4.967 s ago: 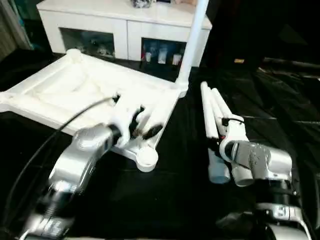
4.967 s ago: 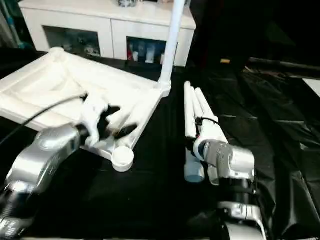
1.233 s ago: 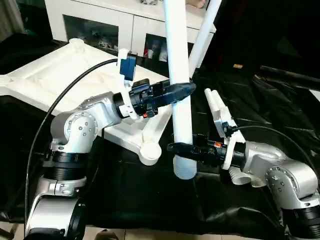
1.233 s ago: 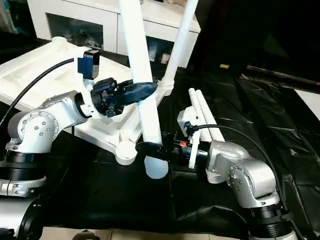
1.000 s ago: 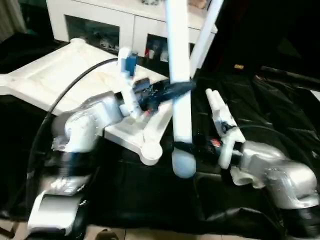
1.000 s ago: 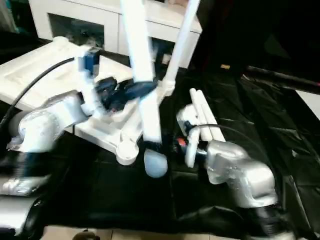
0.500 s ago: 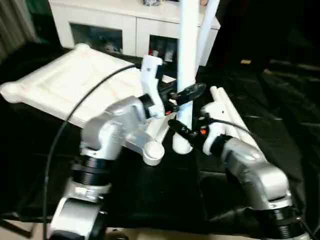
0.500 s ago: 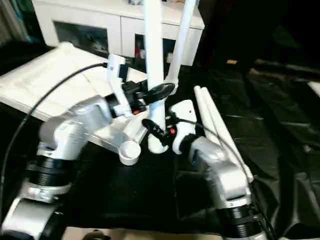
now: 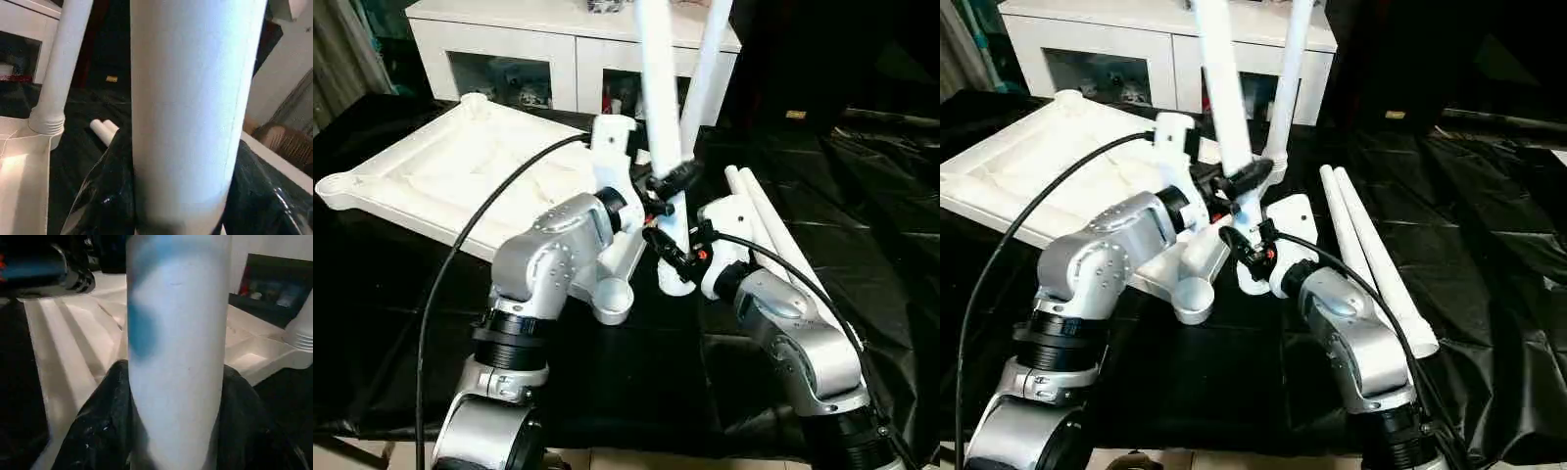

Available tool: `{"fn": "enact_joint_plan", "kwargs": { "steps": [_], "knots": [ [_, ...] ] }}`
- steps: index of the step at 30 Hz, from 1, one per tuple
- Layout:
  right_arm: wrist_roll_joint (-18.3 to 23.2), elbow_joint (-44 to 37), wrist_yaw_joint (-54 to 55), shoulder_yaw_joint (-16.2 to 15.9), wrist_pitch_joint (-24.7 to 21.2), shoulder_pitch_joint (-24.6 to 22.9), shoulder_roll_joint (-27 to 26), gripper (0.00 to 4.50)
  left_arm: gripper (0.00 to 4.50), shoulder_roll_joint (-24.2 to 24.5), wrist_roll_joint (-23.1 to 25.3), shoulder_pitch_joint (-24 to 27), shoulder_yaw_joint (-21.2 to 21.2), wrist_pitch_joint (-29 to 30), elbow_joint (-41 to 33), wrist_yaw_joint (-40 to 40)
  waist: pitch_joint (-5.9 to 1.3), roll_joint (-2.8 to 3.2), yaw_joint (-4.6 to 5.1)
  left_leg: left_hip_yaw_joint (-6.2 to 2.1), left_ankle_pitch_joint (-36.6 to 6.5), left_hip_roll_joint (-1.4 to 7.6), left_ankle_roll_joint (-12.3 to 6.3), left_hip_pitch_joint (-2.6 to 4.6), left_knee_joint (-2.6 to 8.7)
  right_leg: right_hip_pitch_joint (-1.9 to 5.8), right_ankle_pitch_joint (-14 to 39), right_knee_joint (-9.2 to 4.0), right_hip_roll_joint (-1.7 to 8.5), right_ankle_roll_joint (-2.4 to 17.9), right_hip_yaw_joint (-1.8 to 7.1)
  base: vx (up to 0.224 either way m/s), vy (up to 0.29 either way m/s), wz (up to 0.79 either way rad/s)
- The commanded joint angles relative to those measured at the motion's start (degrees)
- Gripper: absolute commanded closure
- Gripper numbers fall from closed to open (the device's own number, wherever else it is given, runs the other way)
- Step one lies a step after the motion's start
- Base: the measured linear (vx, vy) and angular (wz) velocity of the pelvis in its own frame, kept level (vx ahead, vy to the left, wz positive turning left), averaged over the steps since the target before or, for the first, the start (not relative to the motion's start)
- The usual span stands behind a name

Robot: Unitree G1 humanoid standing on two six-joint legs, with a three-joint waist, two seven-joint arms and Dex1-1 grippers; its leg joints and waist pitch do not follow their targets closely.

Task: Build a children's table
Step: Pick table leg

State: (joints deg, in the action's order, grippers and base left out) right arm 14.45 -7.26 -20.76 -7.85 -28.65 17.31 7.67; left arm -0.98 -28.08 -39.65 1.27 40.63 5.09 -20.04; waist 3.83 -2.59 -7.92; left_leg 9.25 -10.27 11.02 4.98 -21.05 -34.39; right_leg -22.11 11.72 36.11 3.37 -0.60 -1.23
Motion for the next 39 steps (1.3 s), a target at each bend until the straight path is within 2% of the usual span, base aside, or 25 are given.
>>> {"fn": "enact_joint_plan", "kwargs": {
  "steps": [1, 2, 3, 4, 5, 6, 8, 11, 12, 13, 14, 17, 19, 22, 23, 24, 26, 30, 34, 35, 36, 37, 39],
  "knots": [
    [5.3, -2.9, -2.9, 2.9, -1.2, -0.9, 0.0, 1.94, 2.65, 0.6, -3.3, -1.4, 1.1, 1.2, -0.4, -3.3, -4.04, 0.45, 0.34, -0.29, -11.0, 1.38, 2.15, 0.75, 4.34, 2.29, 5.4, -4.11, 3.60, 8.9, 1.90, 0.000, 0.000, 0.00],
    [8.8, -4.2, -5.5, 4.4, -3.2, -1.4, 0.8, 1.92, 2.65, 2.1, -5.2, -2.0, 1.1, 2.8, -0.7, -6.8, -4.03, 0.34, 0.32, -0.29, -10.5, 1.39, 1.76, 0.62, 4.39, 2.32, 4.6, -4.03, 3.51, 8.9, 1.91, 0.000, 0.000, 0.00],
    [10.6, -5.3, -7.9, 4.6, -4.1, -1.9, 2.0, 1.92, 2.65, 3.2, -6.4, -2.3, 0.9, 4.1, -0.9, -9.4, -4.11, 0.42, 0.16, -0.27, -10.3, 1.27, 1.53, 0.78, 4.30, 2.36, 4.2, -3.91, 3.46, 9.0, 1.85, 0.000, 0.000, 0.00],
    [11.3, -5.8, -9.1, 4.7, -4.4, -2.2, 2.6, 1.77, 2.65, 3.7, -7.0, -2.4, 0.9, 4.7, -1.0, -10.5, -4.12, 0.11, 0.18, -0.23, -10.0, 1.27, 1.19, 0.83, 4.29, 2.35, 4.0, -3.89, 3.38, 8.9, 1.85, 0.000, 0.000, 0.00],
    [14.0, -7.0, -11.6, 5.4, -6.0, -2.8, 3.7, 1.63, 2.65, 5.7, -7.8, -2.5, -0.7, 5.5, -1.8, -14.9, -4.07, 0.33, 0.06, -0.22, -9.3, 1.30, 0.96, 0.69, 4.24, 2.34, 3.4, -3.77, 3.36, 9.0, 1.84, 0.000, 0.000, 0.00],
    [14.8, -7.3, -12.2, 5.7, -6.5, -3.0, 3.9, 1.54, 2.66, 6.4, -8.0, -2.4, -1.2, 5.6, -2.1, -16.3, -4.01, 0.20, 0.15, -0.20, -9.3, 1.34, 0.55, 0.66, 4.36, 2.33, 3.9, -3.85, 3.41, 9.1, 1.85, 0.000, 0.000, 0.00],
    [19.3, -8.4, -16.4, 7.3, -9.9, -4.0, 6.5, 1.52, 2.66, 10.0, -11.7, -2.3, -3.6, 8.4, -5.1, -25.2, -4.02, 0.04, -0.05, -0.12, -9.1, 1.40, 0.29, 0.72, 4.34, 2.31, 5.4, -3.81, 3.58, 9.2, 1.91, 0.000, 0.000, 0.00],
    [21.4, -8.6, -19.2, 8.0, -11.9, -4.7, 8.7, 1.52, 2.66, 11.4, -14.2, -2.9, -3.6, 10.0, -6.1, -29.3, -3.89, 0.05, 0.06, 0.03, -9.0, 1.41, 0.63, 0.53, 4.33, 2.19, 6.1, -3.93, 3.67, 10.3, 1.83, 0.000, 0.000, 0.00],
    [23.1, -8.7, -22.3, 8.5, -13.5, -5.6, 11.4, 1.52, 2.66, 12.2, -16.5, -4.0, -3.2, 11.1, -6.3, -32.8, -3.88, -0.42, -0.01, 0.15, -8.9, 1.30, 0.50, 0.62, 4.24, 2.34, 7.4, -4.02, 3.68, 10.2, 1.86, 0.000, 0.000, 0.00],
    [23.1, -8.7, -22.3, 8.5, -13.5, -5.6, 11.4, 1.52, 2.66, 12.2, -16.5, -4.0, -3.2, 11.1, -6.3, -32.8, -3.92, -0.25, -0.26, 0.22, -9.1, 1.40, 0.29, 0.87, 4.20, 2.24, 8.0, -4.08, 3.69, 10.2, 1.92, 0.000, 0.000, 0.00],
    [24.3, -8.8, -24.2, 8.7, -14.5, -6.1, 13.1, 1.52, 2.66, 12.7, -17.9, -4.7, -3.0, 11.6, -6.2, -35.1, -3.70, -0.34, -0.13, 0.20, -9.4, 1.43, 0.41, 0.58, 4.33, 2.17, 9.1, -4.17, 3.71, 10.0, 1.92, 0.000, 0.000, 0.00],
    [26.8, -9.5, -27.1, 8.6, -17.0, -6.3, 16.0, 1.52, 2.66, 13.4, -20.1, -6.0, -3.0, 12.1, -5.0, -39.5, -3.77, -0.40, -0.16, 0.17, -9.6, 1.43, 0.46, 0.58, 4.33, 2.18, 10.8, -4.39, 3.77, 9.4, 1.95, 0.000, 0.000, 0.00],
    [27.1, -9.4, -27.2, 8.5, -17.5, -6.1, 16.4, 1.81, 2.66, 13.3, -20.0, -6.1, -3.3, 11.9, -4.6, -40.0, -3.76, -0.50, -0.13, 0.19, -9.2, 1.42, 0.49, 0.52, 4.28, 2.15, 11.1, -4.42, 3.83, 9.4, 1.99, 0.000, 0.000, 0.00],
    [27.5, -9.4, -27.4, 8.4, -17.9, -5.9, 16.5, 1.94, 2.66, 12.9, -19.7, -6.1, -3.6, 11.7, -4.2, -40.0, -3.83, -0.71, -0.10, 0.23, -8.5, 1.44, 0.46, 0.48, 4.20, 2.15, 11.0, -4.41, 3.86, 9.4, 1.96, 0.000, 0.000, 0.00],
    [27.9, -9.4, -27.5, 8.0, -18.1, -5.9, 16.8, 2.21, 2.66, 12.6, -19.5, -6.0, -3.9, 11.6, -3.9, -40.3, -3.88, -0.77, -0.14, 0.24, -8.1, 1.46, 0.44, 0.52, 4.18, 2.12, 10.9, -4.37, 3.86, 9.3, 1.97, 0.000, 0.000, 0.00],
    [28.1, -9.3, -27.5, 7.8, -18.1, -5.8, 17.0, 2.29, 2.66, 12.5, -19.4, -5.9, -4.0, 11.5, -3.8, -40.3, -3.96, -0.95, -0.19, 0.25, -7.7, 1.46, 0.43, 0.50, 4.14, 2.17, 10.4, -4.32, 3.82, 9.3, 1.94, 0.000, 0.000, 0.00],
    [28.1, -9.1, -27.4, 7.7, -18.0, -5.7, 17.0, 2.33, 2.66, 12.5, -19.4, -5.8, -4.1, 11.4, -3.7, -40.3, -4.03, -0.87, -0.21, 0.25, -6.9, 1.47, 0.37, 0.47, 4.09, 2.18, 8.9, -4.14, 3.80, 9.5, 1.94, 0.000, 0.000, 0.00],
    [28.6, -8.6, -27.2, 7.7, -18.2, -5.3, 17.0, 2.47, 2.66, 12.4, -19.3, -5.6, -3.9, 11.2, -3.3, -40.2, -3.95, -1.15, -0.21, 0.29, -7.6, 1.50, 0.40, 0.51, 4.13, 2.18, 8.8, -4.18, 3.83, 10.0, 1.89, 0.000, 0.000, 0.00],
    [28.2, -8.3, -26.6, 7.7, -17.9, -5.1, 16.5, 2.50, 2.66, 12.0, -15.6, -5.7, -4.1, 8.9, -1.7, -36.0, -3.91, -1.11, -0.25, 0.22, -8.3, 1.58, 0.84, 0.53, 4.20, 2.15, 10.3, -4.36, 3.91, 9.5, 1.91, 0.000, 0.000, 0.00],
    [27.8, -8.2, -26.1, 7.7, -17.6, -4.9, 16.3, 2.51, 2.10, 11.2, -14.8, -6.3, -3.4, 9.7, 0.1, -32.8, -3.90, -1.00, -0.30, 0.24, -8.5, 1.53, 0.97, 0.55, 4.17, 2.14, 10.3, -4.33, 3.88, 9.5, 1.91, 0.000, 0.000, 0.00],
    [27.5, -8.2, -25.6, 7.6, -17.4, -4.8, 16.2, 2.51, 1.96, 10.8, -13.7, -6.6, -3.2, 9.4, 1.0, -30.6, -3.92, -1.06, -0.30, 0.23, -8.5, 1.54, 1.05, 0.55, 4.15, 2.13, 10.0, -4.38, 3.84, 9.5, 1.91, 0.000, 0.000, 0.00],
    [26.8, -8.0, -24.8, 7.5, -16.8, -4.6, 16.0, 2.52, 1.96, 10.5, -11.6, -7.0, -3.3, 8.6, 2.0, -27.5, -3.97, -0.84, -0.38, 0.13, -8.5, 1.56, 1.21, 0.56, 4.13, 2.16, 9.8, -4.30, 3.85, 9.5, 1.89, 0.000, 0.000, 0.00],
    [26.2, -7.8, -24.1, 7.4, -16.4, -4.5, 15.9, 2.56, 1.81, 10.5, -9.3, -7.0, -3.8, 7.5, 2.0, -25.0, -4.01, -1.12, -0.31, 0.12, -7.9, 1.49, 1.27, 0.49, 4.13, 2.33, 9.4, -4.39, 3.89, 9.1, 1.89, 0.000, 0.000, 0.00]
  ]
}}
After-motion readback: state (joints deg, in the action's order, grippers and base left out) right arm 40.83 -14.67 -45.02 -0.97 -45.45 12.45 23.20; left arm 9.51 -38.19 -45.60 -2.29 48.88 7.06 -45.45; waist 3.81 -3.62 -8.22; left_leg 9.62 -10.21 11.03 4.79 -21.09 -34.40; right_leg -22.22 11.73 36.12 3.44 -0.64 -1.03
